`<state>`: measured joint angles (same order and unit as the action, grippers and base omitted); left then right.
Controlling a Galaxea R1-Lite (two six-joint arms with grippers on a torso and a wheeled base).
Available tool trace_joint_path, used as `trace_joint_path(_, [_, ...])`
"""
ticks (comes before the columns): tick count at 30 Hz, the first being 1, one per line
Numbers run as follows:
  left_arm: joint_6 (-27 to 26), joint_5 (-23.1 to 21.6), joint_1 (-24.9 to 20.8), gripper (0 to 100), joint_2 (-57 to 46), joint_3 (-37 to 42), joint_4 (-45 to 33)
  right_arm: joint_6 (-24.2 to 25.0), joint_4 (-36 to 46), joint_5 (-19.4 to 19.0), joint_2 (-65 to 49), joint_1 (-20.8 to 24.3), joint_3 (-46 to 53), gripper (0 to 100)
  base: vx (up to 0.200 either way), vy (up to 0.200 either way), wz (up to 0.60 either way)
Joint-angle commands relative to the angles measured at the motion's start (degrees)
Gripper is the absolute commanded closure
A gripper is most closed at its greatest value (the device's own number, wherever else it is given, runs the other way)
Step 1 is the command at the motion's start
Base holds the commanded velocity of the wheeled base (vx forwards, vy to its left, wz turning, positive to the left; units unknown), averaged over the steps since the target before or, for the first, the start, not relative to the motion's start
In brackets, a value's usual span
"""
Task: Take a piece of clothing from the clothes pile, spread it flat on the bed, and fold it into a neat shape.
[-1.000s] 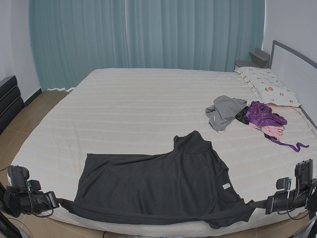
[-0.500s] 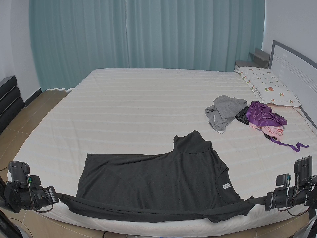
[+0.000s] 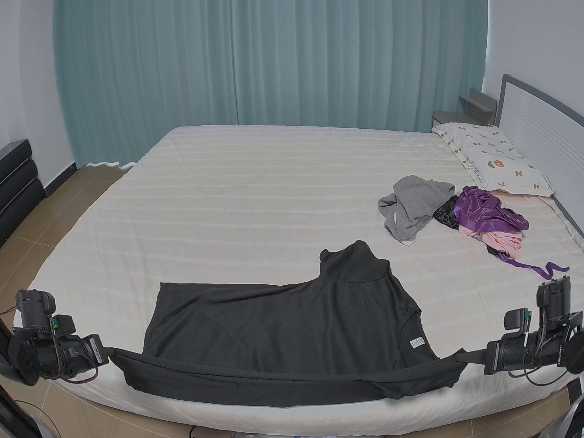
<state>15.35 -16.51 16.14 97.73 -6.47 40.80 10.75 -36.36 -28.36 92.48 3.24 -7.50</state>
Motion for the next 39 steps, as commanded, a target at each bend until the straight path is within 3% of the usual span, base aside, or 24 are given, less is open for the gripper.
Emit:
trace_joint_path(1, [0.91, 0.51, -0.85, 100, -0.09, -1.17, -0.2, -0.03, -0.02, 0.67, 3.15, -0.52, -1.91, 100, 0.0, 0.0, 0.0])
trace_joint_path(17, [0.65, 3.32, -3.57, 100, 1.94, -0.38, -2.31, -0.64, -0.11, 1.2, 4.82, 0.19, 2.14, 100, 0.0, 0.0, 0.0])
trace_joint_path(28, [1.09, 4.11, -5.07, 100, 7.39, -6.18, -2.31, -0.47, -0.2, 1.29, 14.49, 0.54, -6.3, 100, 0.0, 0.0, 0.0])
trace_joint_path(39, [2.14, 7.8, -7.7, 100, 15.47, -10.49, -1.78, -0.21, 0.42, 3.57, 20.55, 0.89, -13.51, 100, 0.0, 0.0, 0.0])
